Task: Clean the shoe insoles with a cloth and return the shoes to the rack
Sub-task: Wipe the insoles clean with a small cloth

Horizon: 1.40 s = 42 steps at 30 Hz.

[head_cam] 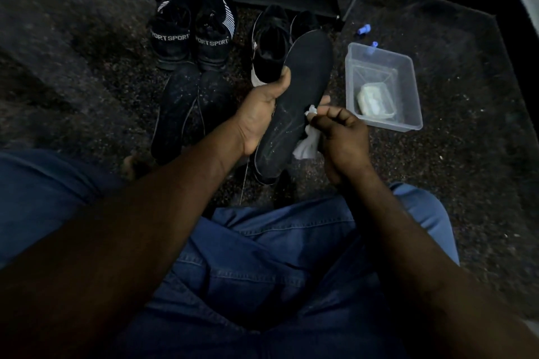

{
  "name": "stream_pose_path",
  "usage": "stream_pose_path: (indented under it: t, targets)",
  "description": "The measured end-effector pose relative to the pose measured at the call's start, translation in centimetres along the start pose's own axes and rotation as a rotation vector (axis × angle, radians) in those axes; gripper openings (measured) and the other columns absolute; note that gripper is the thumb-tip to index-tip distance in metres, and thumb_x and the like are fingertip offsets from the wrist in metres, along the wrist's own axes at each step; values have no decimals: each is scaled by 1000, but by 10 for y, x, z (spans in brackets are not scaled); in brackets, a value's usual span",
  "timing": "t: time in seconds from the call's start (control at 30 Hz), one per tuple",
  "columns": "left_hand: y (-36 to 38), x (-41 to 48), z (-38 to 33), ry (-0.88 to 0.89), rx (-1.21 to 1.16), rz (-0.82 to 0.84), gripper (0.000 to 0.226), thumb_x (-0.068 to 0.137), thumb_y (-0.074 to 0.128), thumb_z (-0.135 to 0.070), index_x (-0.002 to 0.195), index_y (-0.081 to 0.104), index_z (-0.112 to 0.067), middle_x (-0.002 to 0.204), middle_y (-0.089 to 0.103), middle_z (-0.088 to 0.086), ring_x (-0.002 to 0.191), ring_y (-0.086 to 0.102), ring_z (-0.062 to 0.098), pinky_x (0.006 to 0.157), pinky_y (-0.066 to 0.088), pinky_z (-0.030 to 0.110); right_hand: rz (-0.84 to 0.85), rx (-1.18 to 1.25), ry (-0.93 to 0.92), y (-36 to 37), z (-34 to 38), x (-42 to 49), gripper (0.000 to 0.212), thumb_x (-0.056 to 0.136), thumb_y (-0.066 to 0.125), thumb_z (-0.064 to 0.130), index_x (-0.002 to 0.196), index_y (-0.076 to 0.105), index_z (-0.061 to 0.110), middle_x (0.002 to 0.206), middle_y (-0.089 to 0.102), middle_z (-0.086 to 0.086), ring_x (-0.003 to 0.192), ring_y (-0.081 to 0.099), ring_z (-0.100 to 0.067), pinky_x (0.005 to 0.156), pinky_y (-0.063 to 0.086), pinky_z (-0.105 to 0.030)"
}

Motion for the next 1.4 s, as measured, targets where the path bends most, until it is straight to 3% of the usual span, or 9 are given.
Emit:
stream_pose_path:
  t: [0.1,0.2,0.33,0.43,0.6,0.87,1.0,1.2,1.4]
  targets:
    - [1,-1,8,-56,16,-7,68,111,25,-53,152,45,-3,153,53,14,138,54,28,116,43,42,-34,-112,-44,-4,0,2,12,88,76,-1,86,70,9,82,71,-11,76,65,-20,73,55,-31]
    - [3,-4,1,-49,55,-42,63,112,25,-50,151,47,-7,148,58,10,112,70,19,89,58,33,-155,-272,-146,-15,5,4,15,85,82,11,77,71,19,80,75,-6,74,66,-16,75,56,-37]
    - [-3,-6,-4,0,123,-201,48,112,33,-43,124,67,-10,105,79,3,82,74,14,78,61,32,-310,-341,-268,-22,25,3,7,82,78,15,82,76,21,81,77,4,76,71,-9,82,62,-43]
    - [-5,-7,0,-5,103,-225,48,109,44,-42,139,61,-9,117,74,8,95,72,22,103,54,47,-282,-398,-389,-14,45,6,16,81,72,16,94,79,23,90,79,8,86,74,-7,87,61,-40]
    - [3,-6,2,6,60,-166,52,111,40,-40,148,52,-6,116,73,10,94,75,23,74,61,34,-151,-720,-521,9,51,13,19,85,73,12,99,79,23,92,78,11,86,72,0,85,58,-23]
    - [-11,2,8,-30,112,-263,88,92,42,-78,145,56,-9,133,67,18,123,65,34,110,48,55,-17,-831,-489,43,28,-3,19,88,73,31,104,83,28,101,80,7,94,74,-8,87,59,-30]
    - [-17,4,4,-24,137,-364,74,98,30,-76,113,69,-15,99,80,2,94,77,16,82,62,33,24,-777,-487,50,23,-23,19,88,71,25,102,83,27,101,80,5,96,74,-12,87,58,-31]
    - [-16,5,3,29,-27,-306,94,97,25,-78,147,52,-3,110,70,15,100,69,28,109,47,60,136,-822,-444,47,6,-56,19,85,68,29,95,84,25,94,80,5,87,75,-12,85,59,-36]
    - [-22,8,1,51,45,-326,89,98,26,-76,143,59,-7,126,70,17,117,67,34,109,50,50,32,-662,-349,34,30,-36,12,85,78,29,94,85,25,88,80,11,84,74,-2,86,60,-35]
Point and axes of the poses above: each hand's wrist, its own x-axis towards the middle knuckle, its own y-axis out of the palm, z = x × y, the point moved 4 cm from there along x, towards the middle knuckle
